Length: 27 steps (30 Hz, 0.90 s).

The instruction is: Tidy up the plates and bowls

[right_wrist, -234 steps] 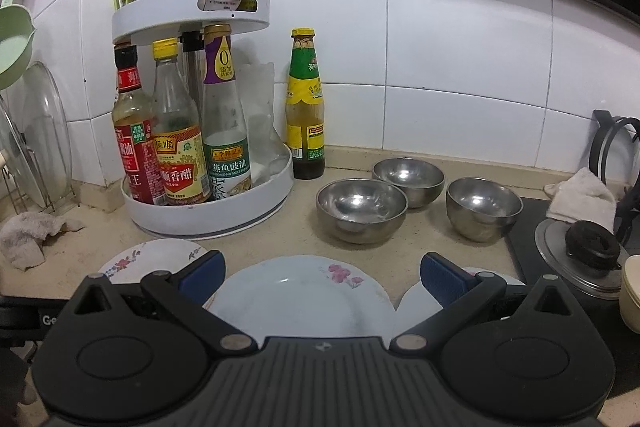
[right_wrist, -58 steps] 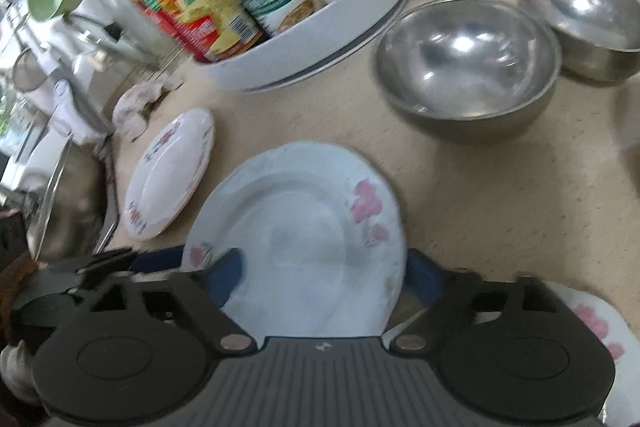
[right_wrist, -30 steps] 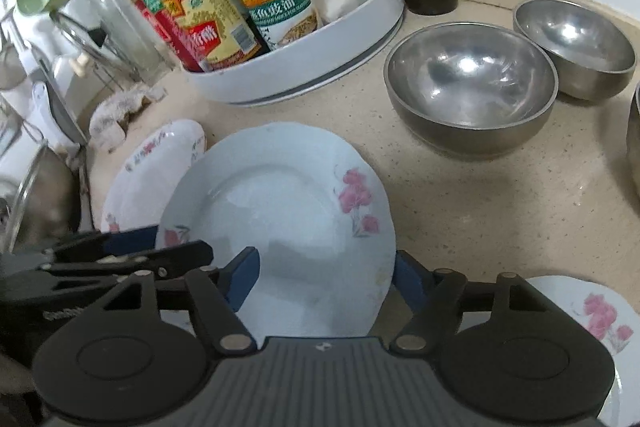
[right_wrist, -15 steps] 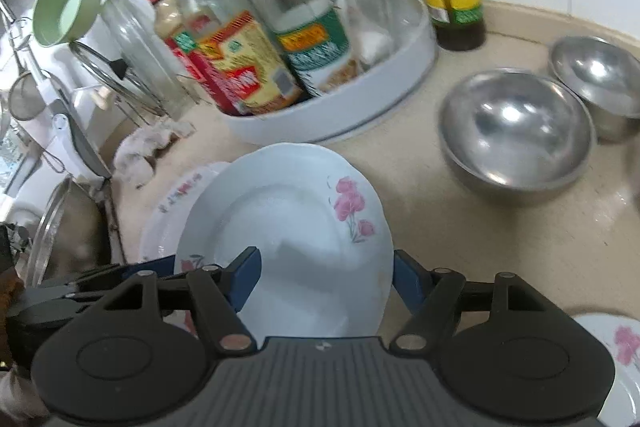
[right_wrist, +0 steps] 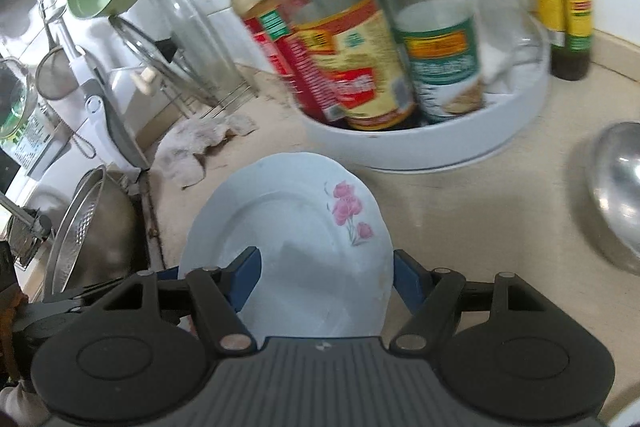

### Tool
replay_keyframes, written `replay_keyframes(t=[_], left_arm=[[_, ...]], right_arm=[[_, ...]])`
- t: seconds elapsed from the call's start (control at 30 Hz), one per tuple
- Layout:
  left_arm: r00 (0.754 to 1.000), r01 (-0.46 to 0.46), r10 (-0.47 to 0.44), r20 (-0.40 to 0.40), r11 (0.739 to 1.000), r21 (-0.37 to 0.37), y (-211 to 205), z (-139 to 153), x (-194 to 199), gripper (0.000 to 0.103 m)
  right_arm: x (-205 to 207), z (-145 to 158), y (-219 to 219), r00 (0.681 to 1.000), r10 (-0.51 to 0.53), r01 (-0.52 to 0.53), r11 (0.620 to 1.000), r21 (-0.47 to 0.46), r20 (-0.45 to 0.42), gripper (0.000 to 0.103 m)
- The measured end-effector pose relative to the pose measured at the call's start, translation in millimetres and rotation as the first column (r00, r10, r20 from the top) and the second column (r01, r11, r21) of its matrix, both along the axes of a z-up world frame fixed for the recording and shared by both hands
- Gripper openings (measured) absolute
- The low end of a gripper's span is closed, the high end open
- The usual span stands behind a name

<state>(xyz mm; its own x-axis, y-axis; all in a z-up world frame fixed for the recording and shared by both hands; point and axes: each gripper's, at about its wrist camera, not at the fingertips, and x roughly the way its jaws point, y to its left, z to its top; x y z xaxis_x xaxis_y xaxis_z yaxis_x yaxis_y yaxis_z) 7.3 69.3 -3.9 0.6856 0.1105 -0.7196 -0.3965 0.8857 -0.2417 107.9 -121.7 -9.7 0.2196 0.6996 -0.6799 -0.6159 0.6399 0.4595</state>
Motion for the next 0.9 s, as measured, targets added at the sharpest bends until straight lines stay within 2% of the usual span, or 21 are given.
replay_keyframes(t=[0.37,0.47,0.9], left_arm=[[0.999,-0.036,0.036,-0.018,0.999,0.006,36,-9,1,0.072],[0.999,-0.030,0.031,-0.020,0.999,0.021,41,-11,3,0.072],[0.998,0.010,-0.011,-0.054,1.000,-0.017,53,-30,16,0.072]], right_arm=[[5,-7,50,1.000,0.020,-0.020,1.000,-0.009,-0.016,0.069],[7,-10,56,1.000,0.018,-0.018,1.000,-0.014,-0.026,0.069],[15,-22,69,0.999,-0.030,0.029,0.998,-0.059,-0.018,0.069]])
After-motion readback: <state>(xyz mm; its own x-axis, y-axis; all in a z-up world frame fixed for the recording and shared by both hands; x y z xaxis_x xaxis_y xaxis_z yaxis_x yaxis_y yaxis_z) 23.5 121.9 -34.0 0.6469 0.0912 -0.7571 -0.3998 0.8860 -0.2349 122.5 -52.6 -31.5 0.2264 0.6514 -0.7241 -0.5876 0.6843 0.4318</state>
